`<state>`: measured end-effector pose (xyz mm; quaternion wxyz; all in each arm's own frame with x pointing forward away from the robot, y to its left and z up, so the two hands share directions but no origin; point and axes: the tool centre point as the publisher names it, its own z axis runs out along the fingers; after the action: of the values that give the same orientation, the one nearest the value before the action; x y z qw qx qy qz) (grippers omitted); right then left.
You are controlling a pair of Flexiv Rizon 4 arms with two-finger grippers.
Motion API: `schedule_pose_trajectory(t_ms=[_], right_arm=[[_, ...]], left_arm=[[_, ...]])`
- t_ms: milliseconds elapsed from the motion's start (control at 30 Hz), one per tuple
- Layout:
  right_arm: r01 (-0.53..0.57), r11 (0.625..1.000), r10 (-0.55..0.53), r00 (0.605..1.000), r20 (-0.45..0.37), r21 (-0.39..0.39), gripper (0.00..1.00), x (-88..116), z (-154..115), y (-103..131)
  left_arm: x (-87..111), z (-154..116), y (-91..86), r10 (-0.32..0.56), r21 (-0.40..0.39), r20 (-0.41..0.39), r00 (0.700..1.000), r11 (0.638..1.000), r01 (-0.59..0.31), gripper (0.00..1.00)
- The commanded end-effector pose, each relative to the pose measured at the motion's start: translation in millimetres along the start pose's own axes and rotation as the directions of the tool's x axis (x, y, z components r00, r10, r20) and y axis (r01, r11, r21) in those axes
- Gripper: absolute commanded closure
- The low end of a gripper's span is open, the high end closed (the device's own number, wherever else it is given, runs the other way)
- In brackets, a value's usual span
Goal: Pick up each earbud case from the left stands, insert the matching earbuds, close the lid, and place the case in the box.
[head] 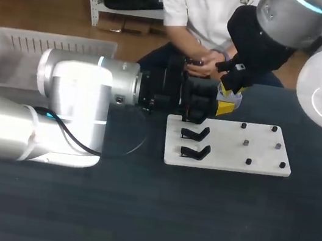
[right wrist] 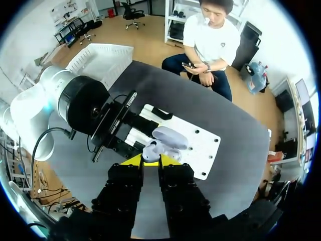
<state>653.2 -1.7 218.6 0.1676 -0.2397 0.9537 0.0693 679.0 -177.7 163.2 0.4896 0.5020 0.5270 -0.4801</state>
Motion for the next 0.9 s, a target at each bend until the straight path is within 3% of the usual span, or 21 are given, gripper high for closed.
schedule_pose_trajectory(t_ms=[33,900], right_arm=[[0.007,1.000,-0.007,1.000,-0.009,0.004,1.00,-3.5,5.1,-1.2],[0.001,1.000,-0.001,1.000,-0.014,0.014,1.00,-4.1,8.7,-3.5]], left_arm=[[1.2,-0.2,-1.4,0.004,-0.006,0.007,1.000,1.000,-0.004,1.00],[1.2,-0.2,-1.4,0.004,-0.006,0.007,1.000,1.000,-0.004,1.00]])
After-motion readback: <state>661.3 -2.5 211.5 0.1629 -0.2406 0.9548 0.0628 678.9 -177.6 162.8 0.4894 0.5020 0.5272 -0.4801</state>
